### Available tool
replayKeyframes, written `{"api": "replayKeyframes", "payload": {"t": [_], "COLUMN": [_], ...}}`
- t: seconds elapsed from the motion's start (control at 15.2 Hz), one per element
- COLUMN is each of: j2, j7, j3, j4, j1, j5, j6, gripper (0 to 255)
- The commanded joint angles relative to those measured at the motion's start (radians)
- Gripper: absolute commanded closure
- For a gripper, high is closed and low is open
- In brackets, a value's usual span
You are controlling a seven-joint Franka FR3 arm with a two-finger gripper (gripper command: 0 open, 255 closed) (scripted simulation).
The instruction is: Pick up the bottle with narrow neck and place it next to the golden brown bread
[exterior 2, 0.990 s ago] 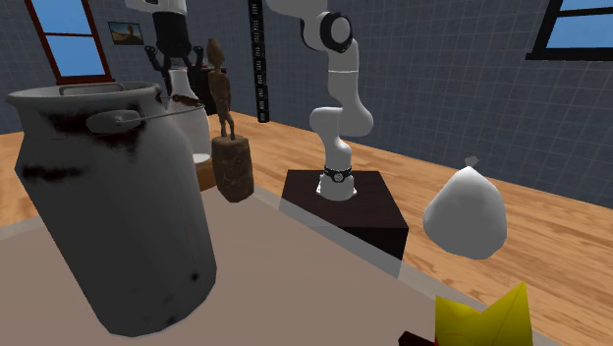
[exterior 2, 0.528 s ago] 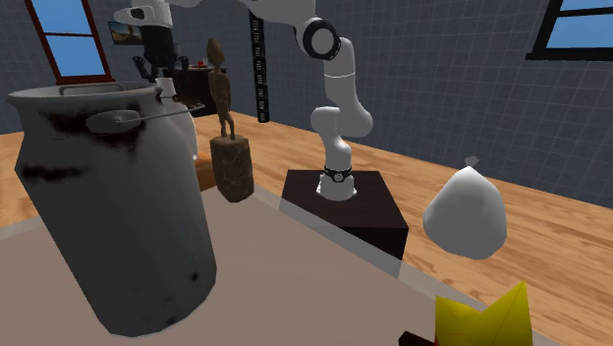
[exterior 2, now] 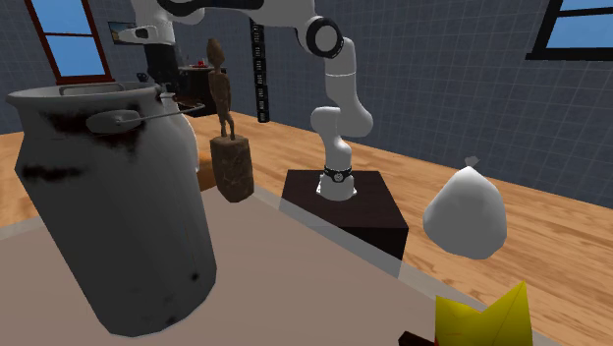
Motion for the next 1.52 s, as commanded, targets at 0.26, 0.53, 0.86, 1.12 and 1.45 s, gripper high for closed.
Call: {"api": "replayKeyframes", "payload": {"t": [0.26, 0.53, 0.86, 1.12, 1.45], "j2": [-0.016, -0.022, -0.023, -0.017, -0.003], "j7": [-0.003, -0.007, -0.016, -0.026, -0.042], "j3": [0.003, 0.005, 0.007, 0.01, 0.014], "j4": [-0.097, -0.157, -0.224, -0.273, -0.327], "j1": [0.016, 0.024, 0.03, 0.031, 0.03], "j5": [-0.011, -0.014, -0.011, -0.004, 0.012], "j6": [0.087, 0.143, 0.209, 0.26, 0.322], "gripper": [255, 255, 255, 255, 255]}}
